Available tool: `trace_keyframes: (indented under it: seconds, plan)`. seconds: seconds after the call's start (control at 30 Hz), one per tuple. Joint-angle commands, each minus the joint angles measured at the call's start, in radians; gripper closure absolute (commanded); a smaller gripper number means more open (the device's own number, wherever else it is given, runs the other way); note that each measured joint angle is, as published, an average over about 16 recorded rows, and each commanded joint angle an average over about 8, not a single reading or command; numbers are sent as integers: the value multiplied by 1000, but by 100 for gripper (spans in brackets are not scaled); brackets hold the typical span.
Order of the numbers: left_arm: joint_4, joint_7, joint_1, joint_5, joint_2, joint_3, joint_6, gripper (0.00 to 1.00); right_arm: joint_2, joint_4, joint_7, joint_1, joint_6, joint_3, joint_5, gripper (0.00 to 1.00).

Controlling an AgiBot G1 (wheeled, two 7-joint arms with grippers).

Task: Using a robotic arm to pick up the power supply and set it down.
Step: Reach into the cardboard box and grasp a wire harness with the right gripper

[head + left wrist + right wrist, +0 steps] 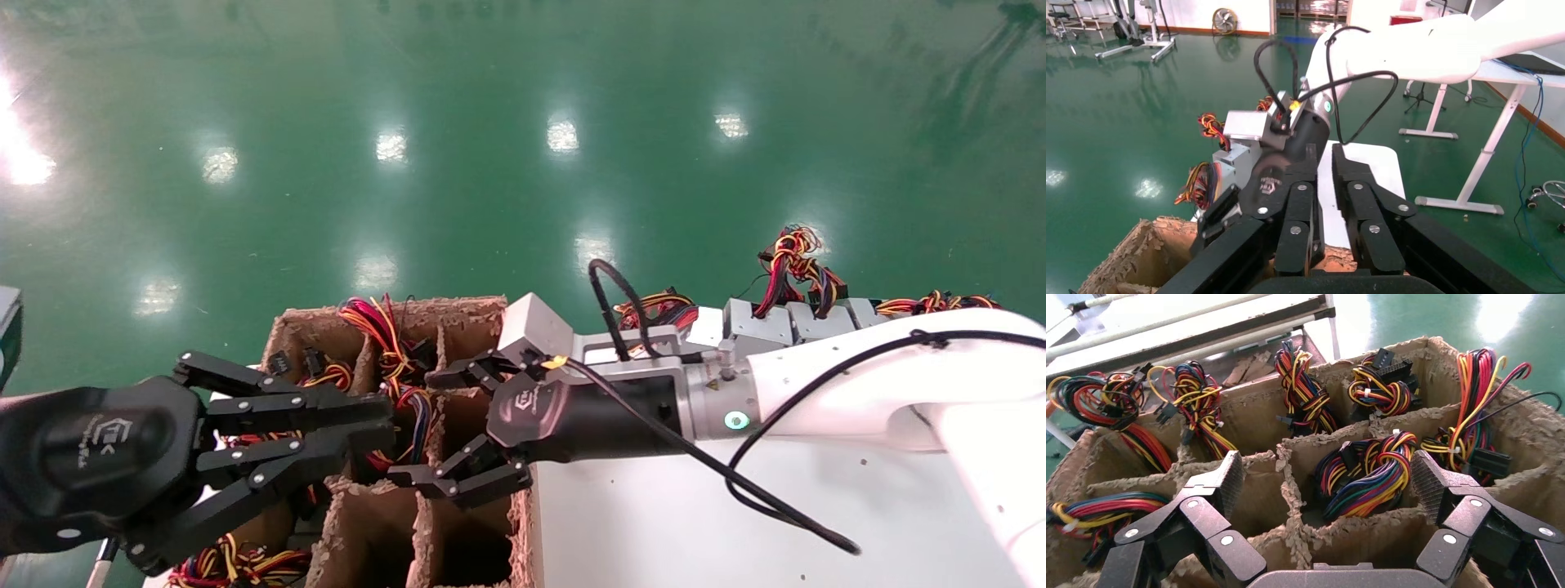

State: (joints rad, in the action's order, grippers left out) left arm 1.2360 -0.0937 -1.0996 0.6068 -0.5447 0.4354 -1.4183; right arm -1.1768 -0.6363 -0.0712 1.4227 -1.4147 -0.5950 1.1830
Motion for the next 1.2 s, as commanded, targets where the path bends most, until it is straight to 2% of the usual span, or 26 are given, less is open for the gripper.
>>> trace_keyframes:
  seconds: [0.03, 0.53, 1.2]
  plan:
    - [0, 0, 0, 0, 0, 0, 0, 100, -19, 38, 13, 7, 3, -5, 7, 100]
    - [0, 0, 0, 0, 0, 0, 0, 100, -93, 249, 135, 49, -4, -17, 27, 100]
    - [0, 0, 0, 0, 0, 0, 0, 100, -107, 358, 199, 77, -16, 0, 4, 100]
